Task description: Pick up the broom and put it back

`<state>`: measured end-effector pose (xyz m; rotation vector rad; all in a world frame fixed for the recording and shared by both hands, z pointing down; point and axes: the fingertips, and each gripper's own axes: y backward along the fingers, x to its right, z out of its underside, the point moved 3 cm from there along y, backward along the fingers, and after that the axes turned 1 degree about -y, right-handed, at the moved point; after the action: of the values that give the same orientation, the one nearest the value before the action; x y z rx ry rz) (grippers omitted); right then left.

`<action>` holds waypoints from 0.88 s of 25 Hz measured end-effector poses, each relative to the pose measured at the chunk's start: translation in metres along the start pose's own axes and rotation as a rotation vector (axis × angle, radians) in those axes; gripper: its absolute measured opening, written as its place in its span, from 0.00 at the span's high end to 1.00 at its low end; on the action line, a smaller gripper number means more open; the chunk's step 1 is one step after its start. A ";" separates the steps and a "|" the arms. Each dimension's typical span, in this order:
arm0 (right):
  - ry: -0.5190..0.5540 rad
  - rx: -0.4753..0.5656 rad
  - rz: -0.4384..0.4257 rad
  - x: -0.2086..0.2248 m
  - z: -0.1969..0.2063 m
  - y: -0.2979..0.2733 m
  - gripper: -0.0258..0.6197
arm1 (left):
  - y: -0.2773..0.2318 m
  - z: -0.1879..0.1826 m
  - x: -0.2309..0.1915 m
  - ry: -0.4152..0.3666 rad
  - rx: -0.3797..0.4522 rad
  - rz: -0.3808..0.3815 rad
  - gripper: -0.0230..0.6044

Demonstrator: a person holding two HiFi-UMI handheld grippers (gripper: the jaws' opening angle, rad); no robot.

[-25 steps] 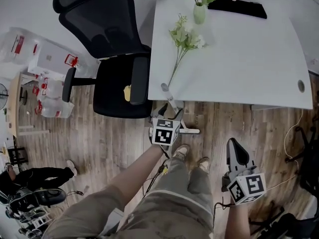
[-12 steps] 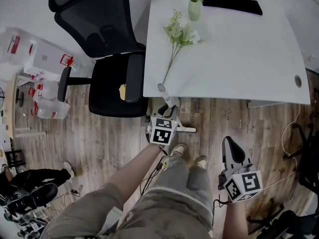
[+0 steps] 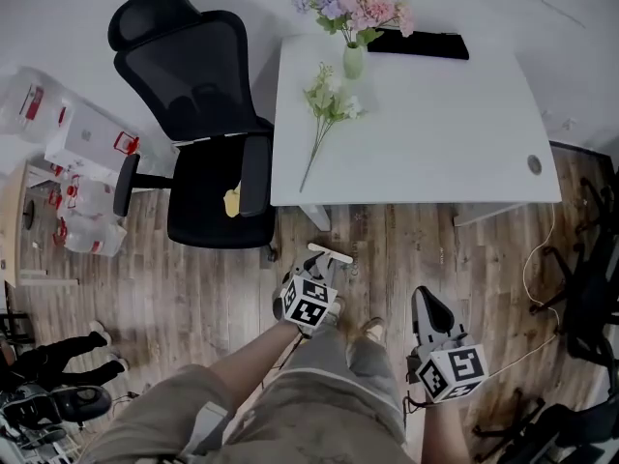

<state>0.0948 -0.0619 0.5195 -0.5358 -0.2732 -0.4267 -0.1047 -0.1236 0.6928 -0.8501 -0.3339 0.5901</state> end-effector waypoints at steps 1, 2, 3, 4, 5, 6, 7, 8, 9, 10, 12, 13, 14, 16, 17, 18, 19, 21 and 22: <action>0.006 0.005 0.003 -0.003 -0.005 0.006 0.91 | 0.007 -0.003 0.003 -0.011 0.006 0.000 0.81; 0.009 0.011 0.005 -0.005 -0.010 0.011 0.91 | 0.015 -0.008 0.004 -0.024 0.017 -0.001 0.81; 0.004 0.021 0.006 -0.007 -0.015 0.017 0.91 | 0.022 -0.015 0.005 -0.039 0.031 -0.002 0.81; -0.011 0.036 0.003 -0.009 -0.022 0.022 0.91 | 0.030 -0.023 0.006 -0.055 0.046 -0.001 0.81; -0.033 0.055 -0.004 -0.010 -0.028 0.028 0.91 | 0.038 -0.031 0.007 -0.070 0.061 0.001 0.81; -0.053 0.075 -0.011 -0.012 -0.036 0.035 0.91 | 0.047 -0.040 0.008 -0.084 0.077 0.004 0.81; -0.062 0.095 -0.018 -0.014 -0.044 0.041 0.91 | 0.055 -0.050 0.008 -0.095 0.094 0.005 0.81; -0.057 0.113 -0.022 -0.017 -0.052 0.046 0.91 | 0.064 -0.061 0.007 -0.099 0.112 0.006 0.81; -0.043 0.130 -0.023 -0.019 -0.061 0.053 0.91 | 0.074 -0.072 0.004 -0.092 0.133 0.005 0.81; -0.026 0.148 -0.024 -0.021 -0.070 0.059 0.91 | 0.083 -0.085 0.001 -0.078 0.155 0.005 0.81; 0.008 0.184 -0.025 -0.026 -0.089 0.073 0.91 | 0.103 -0.112 -0.005 -0.057 0.205 0.011 0.81; 0.029 0.201 -0.024 -0.028 -0.099 0.081 0.91 | 0.113 -0.125 -0.005 -0.060 0.228 0.020 0.81; 0.055 0.217 -0.019 -0.030 -0.109 0.090 0.91 | 0.122 -0.138 -0.003 -0.073 0.249 0.036 0.81; 0.110 0.257 0.000 -0.033 -0.131 0.112 0.91 | 0.141 -0.162 0.006 -0.107 0.284 0.079 0.81; 0.136 0.280 0.011 -0.035 -0.143 0.124 0.91 | 0.151 -0.173 0.011 -0.122 0.301 0.099 0.81; 0.160 0.304 0.023 -0.036 -0.154 0.137 0.91 | 0.161 -0.183 0.017 -0.134 0.320 0.115 0.81; 0.182 0.329 0.036 -0.036 -0.164 0.148 0.91 | 0.171 -0.195 0.022 -0.145 0.343 0.128 0.81; 0.219 0.380 0.069 -0.036 -0.184 0.170 0.91 | 0.191 -0.218 0.032 -0.160 0.404 0.149 0.81; 0.230 0.404 0.088 -0.036 -0.192 0.179 0.91 | 0.201 -0.230 0.036 -0.165 0.437 0.158 0.81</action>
<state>0.1721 -0.0163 0.2699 -0.1005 -0.1079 -0.3324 -0.0328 -0.1368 0.3942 -0.4097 -0.2740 0.8469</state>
